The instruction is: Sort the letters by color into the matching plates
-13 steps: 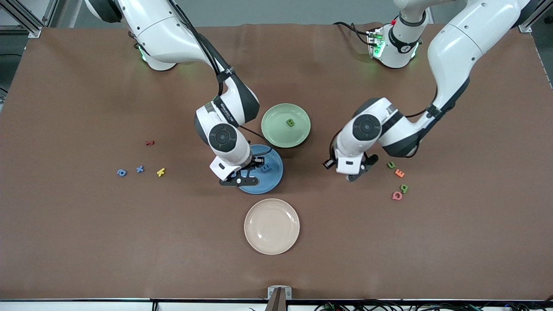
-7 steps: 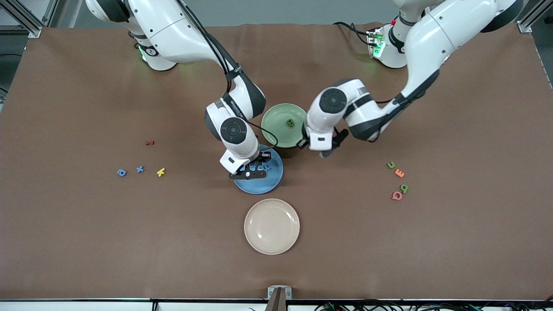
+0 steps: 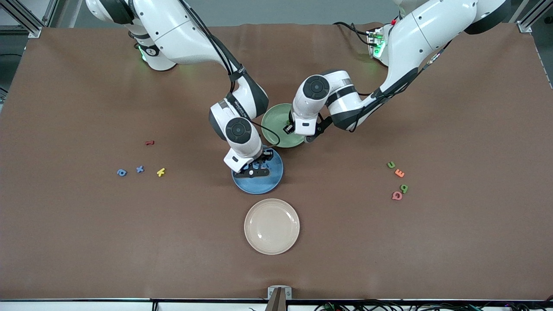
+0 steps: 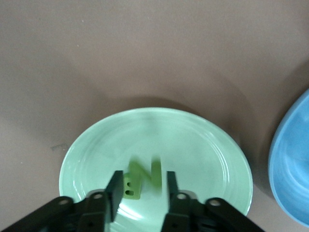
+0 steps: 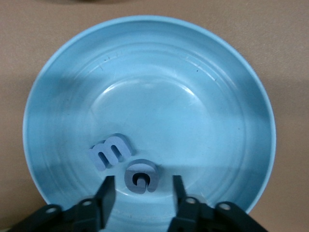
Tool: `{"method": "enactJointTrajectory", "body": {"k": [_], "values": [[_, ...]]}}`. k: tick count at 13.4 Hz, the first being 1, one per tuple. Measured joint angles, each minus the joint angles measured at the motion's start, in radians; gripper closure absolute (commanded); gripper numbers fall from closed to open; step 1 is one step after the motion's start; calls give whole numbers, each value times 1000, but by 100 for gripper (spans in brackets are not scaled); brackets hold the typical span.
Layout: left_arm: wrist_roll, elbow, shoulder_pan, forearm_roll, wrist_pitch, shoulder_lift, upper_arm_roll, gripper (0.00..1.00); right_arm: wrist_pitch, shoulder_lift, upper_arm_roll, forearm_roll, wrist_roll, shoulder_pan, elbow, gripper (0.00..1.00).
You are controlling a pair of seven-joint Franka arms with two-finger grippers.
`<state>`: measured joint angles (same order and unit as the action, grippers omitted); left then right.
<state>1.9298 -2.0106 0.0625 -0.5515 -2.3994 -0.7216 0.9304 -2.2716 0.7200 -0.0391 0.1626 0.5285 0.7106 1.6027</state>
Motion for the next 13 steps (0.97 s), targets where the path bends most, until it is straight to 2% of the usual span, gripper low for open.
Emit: {"method": "enactJointTrajectory", "body": {"k": [4, 8, 13], "values": [[-11, 28, 60, -70, -1, 14, -2, 1, 165, -71, -21, 0, 1, -26, -23, 0], [-175, 66, 179, -124, 45, 62, 0, 6, 366, -232, -29, 0, -66, -160, -24, 0], [-434, 36, 363, -126, 146, 76, 2, 20, 401, -343, -36, -12, -308, -376, 82, 0]]}}
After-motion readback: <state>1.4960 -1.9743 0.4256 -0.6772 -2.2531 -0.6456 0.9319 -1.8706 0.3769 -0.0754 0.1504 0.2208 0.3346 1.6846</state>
